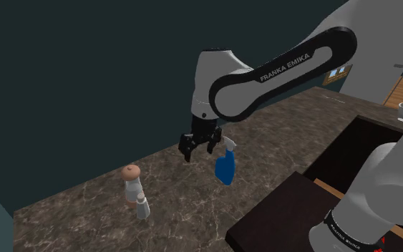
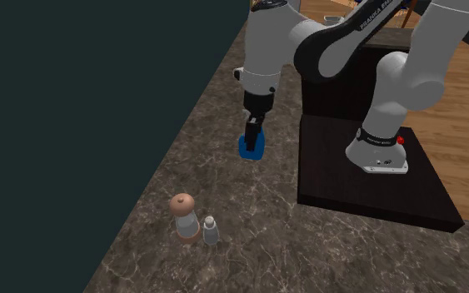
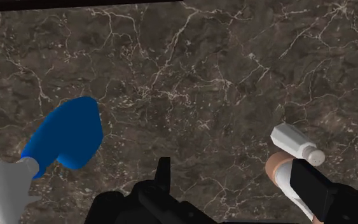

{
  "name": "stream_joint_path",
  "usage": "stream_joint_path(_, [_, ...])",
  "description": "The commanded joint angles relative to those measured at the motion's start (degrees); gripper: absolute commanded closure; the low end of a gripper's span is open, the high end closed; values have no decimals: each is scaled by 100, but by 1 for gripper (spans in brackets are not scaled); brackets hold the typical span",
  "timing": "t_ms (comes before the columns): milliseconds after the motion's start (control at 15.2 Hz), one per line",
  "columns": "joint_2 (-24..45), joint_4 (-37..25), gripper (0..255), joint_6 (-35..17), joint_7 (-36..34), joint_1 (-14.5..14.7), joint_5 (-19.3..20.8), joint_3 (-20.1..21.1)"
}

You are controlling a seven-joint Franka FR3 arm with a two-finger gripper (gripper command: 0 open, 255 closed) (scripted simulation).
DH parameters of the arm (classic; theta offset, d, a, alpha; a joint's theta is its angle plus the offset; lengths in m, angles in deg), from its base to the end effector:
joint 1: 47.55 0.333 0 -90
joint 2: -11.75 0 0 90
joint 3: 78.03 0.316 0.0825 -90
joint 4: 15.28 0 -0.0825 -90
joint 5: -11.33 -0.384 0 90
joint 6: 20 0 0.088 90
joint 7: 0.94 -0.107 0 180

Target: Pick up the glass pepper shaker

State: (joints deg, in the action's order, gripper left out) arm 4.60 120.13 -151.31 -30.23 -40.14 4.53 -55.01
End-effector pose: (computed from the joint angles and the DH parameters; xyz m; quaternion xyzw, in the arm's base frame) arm 0.4201 0.2507 0.3768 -0.9991 0.0291 -0.0091 0.0295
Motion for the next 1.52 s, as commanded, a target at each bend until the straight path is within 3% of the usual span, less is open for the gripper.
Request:
stream_joint_path(0, [497,-166,0,-350,-285,27,221,130])
stream_joint_path(396, [1883,-1021,0,-860,-1196,312,1109,219])
stream_joint_path(792, [3219,-2154,0,-1050,-1917,899,1871,-36])
stream_joint_path(1122, [4255,-3264,0,-1015,-2256,1405,2238,-274])
stream_joint_path(1452, [4530,-3290,0,-1261,-2319,1482,2346,-380])
